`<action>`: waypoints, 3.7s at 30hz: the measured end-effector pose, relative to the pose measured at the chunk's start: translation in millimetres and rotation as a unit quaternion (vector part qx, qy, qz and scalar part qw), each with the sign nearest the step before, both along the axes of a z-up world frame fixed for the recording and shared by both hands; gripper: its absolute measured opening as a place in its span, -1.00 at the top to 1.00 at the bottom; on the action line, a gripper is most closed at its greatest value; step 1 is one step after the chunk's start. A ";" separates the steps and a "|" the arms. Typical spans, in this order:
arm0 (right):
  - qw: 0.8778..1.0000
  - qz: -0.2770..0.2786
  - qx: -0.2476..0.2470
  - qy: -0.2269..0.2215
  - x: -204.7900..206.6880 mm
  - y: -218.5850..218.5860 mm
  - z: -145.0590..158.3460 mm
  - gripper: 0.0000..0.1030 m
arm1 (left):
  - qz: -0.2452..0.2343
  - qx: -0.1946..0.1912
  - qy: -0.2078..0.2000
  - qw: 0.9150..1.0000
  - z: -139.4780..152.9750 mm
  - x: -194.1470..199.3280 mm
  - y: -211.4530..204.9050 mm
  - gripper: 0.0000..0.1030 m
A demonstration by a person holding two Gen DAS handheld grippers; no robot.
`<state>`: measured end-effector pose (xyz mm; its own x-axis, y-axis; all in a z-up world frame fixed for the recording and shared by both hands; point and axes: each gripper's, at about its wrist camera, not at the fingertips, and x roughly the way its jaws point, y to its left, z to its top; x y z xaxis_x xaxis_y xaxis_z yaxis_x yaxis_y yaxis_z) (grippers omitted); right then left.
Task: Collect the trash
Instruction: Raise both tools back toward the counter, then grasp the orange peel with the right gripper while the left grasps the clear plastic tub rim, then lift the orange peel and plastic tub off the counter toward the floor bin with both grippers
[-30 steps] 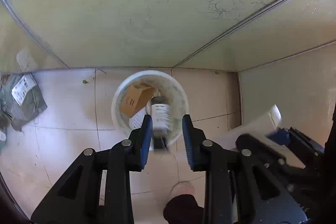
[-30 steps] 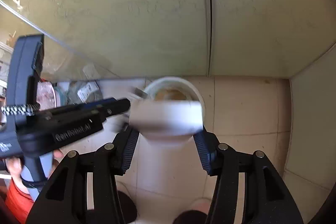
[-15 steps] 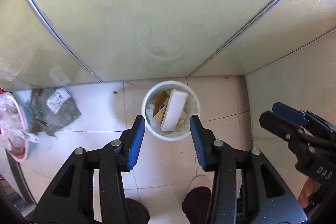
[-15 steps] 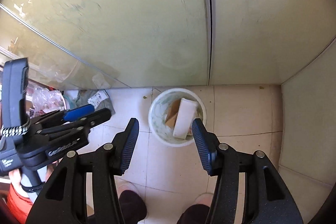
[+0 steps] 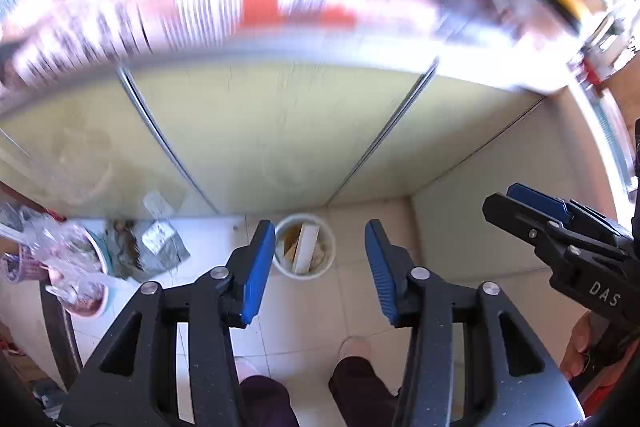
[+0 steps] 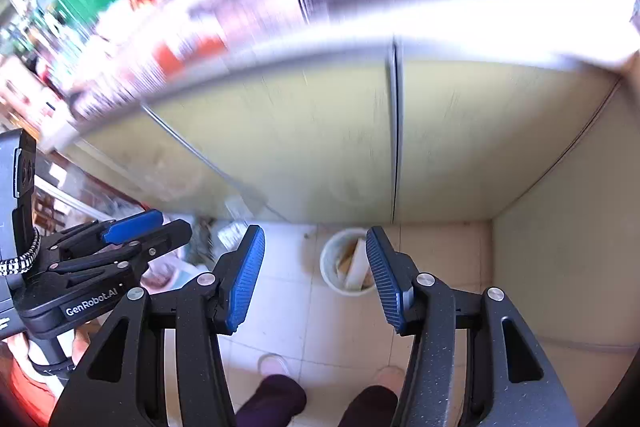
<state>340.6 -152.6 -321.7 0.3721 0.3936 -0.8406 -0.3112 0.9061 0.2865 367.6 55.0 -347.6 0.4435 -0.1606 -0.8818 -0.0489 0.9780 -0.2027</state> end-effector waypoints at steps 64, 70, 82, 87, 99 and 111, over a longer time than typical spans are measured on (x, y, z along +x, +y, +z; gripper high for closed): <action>0.991 -0.067 0.004 -0.116 282.5 99.4 179.7 -0.51 | 0.113 0.027 -0.129 0.985 189.2 300.8 212.3 -0.72; 0.998 -0.017 0.000 -0.068 338.7 105.0 147.4 -0.51 | 0.167 0.020 -0.085 0.982 153.4 341.8 220.1 -0.59; 0.999 0.033 -0.012 0.012 405.1 127.4 63.6 0.01 | 0.198 0.022 -0.016 0.980 73.3 413.7 236.9 -0.04; 0.999 0.027 -0.010 0.034 420.1 132.3 43.3 0.29 | 0.204 0.019 0.001 0.979 52.4 427.6 244.0 0.20; 0.999 0.011 -0.027 0.013 420.3 136.2 40.5 0.79 | 0.196 0.009 -0.006 0.981 45.2 429.5 241.2 0.89; 0.999 -0.012 -0.005 -0.038 374.1 137.1 97.2 0.81 | 0.141 0.024 -0.069 0.987 111.0 383.2 225.6 0.91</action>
<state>714.7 -15.5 -224.6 0.4440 0.3756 -0.8135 -0.3104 0.9162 0.2536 750.8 280.5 -236.6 0.5812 0.0276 -0.8133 -0.2957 0.9383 -0.1795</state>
